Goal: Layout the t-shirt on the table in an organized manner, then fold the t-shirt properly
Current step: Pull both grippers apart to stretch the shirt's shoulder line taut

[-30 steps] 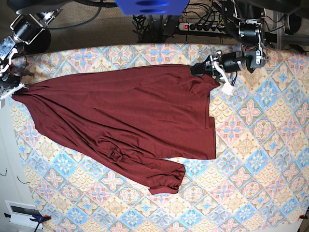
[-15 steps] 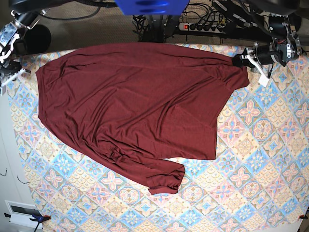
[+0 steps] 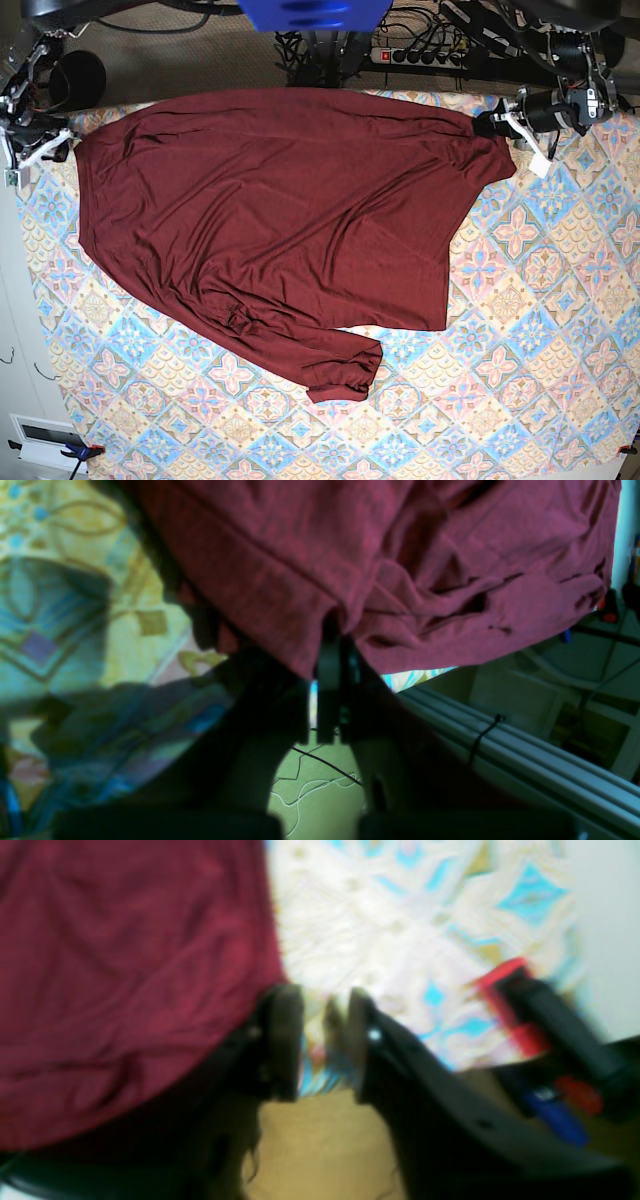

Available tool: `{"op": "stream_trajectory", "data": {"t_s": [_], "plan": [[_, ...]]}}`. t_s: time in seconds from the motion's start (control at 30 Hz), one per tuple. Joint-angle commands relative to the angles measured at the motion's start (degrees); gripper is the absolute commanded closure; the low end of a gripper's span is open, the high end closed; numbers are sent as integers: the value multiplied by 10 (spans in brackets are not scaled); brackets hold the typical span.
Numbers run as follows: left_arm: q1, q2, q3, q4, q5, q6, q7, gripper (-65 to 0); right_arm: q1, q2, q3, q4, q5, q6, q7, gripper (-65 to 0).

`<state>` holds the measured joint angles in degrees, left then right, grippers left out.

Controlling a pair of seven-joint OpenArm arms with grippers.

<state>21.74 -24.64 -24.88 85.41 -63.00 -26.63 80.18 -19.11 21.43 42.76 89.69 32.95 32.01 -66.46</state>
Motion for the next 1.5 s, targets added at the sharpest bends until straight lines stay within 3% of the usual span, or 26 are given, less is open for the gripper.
{"op": "stream_trajectory", "data": {"t_s": [0.0,0.1,0.17,0.87,0.97,1.13,1.23,1.47], "plan": [[-2,-9,-3,9,-12,-1,-2,0,0,12,4,8,22,0,-2,-231],[-2,-9,-3,9,-12,-1,-2,0,3,12,4,3,55,-1,-27,-315],[-2,-9,-3,9,-12,-1,-2,0,3,12,4,2,59,-1,-33,-331],[-3,-8,-3,9,-12,-1,-2,0,4,-21,-11,-45,96,-1,-56,-325],[-3,-8,-3,9,-12,-1,-2,0,4,-23,-11,-46,97,-1,-54,-263],[-2,3,-3,9,-12,-1,-2,0,5,-24,-9,-46,96,-1,-51,-9],[-1,4,4,9,-12,-1,-2,0,5,-20,-3,-43,98,-1,-52,-7],[27,3,86,62,-10,-1,-2,0,2,-20,84,-42,98,0,-57,-4]]}}
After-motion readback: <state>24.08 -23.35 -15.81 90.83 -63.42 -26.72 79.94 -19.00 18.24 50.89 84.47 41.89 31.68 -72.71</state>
